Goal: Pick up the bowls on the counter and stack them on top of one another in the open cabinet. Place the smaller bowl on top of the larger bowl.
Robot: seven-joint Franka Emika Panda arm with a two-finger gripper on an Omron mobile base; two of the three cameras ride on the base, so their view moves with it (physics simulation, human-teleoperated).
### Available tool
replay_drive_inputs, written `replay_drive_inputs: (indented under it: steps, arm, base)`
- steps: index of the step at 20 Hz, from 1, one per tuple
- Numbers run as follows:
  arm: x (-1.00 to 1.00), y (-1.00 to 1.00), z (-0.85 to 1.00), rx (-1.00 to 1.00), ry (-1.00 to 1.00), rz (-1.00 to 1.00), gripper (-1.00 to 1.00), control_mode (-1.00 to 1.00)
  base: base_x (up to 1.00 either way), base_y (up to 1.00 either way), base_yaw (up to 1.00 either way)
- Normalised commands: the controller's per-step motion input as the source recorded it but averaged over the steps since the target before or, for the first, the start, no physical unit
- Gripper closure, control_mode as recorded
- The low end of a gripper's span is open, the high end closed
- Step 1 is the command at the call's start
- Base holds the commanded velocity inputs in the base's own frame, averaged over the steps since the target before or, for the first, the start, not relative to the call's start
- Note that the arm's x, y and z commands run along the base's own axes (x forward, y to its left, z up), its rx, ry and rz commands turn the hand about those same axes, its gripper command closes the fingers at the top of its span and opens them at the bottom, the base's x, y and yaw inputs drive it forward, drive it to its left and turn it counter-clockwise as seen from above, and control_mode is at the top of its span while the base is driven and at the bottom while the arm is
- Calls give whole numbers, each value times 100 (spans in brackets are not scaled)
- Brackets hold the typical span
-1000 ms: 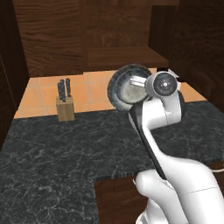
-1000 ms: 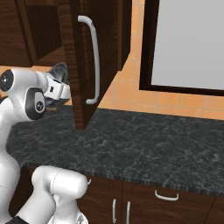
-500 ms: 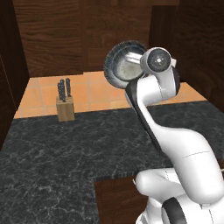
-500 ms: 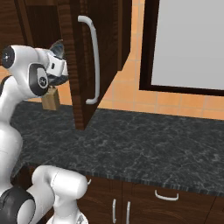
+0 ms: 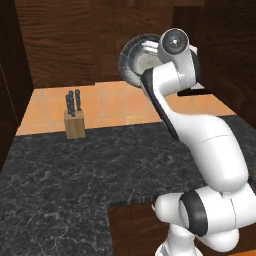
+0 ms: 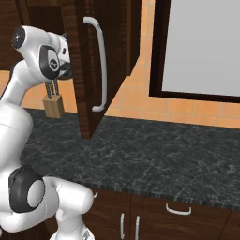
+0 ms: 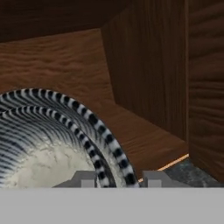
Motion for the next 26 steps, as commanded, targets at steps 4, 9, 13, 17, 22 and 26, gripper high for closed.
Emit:
replay_drive_inputs:
  steps: [4, 9, 13, 17, 22, 26]
  arm:
    - [3, -1, 23, 9, -1, -4, 100, -100]
    - [18, -2, 24, 10, -8, -3, 100, -100]
    - [46, 0, -1, 1, 0, -8, 100, -100]
    - [45, 0, -8, 0, 6, -9, 100, -100]
    - [48, -2, 0, 0, 0, -14, 100, -100]
    - [49, 0, -18, 0, 3, -14, 100, -100]
  base:
    - [0, 0, 0]
    - [0, 0, 0]
    - [0, 0, 0]
    - [0, 0, 0]
    - [0, 0, 0]
    - [0, 0, 0]
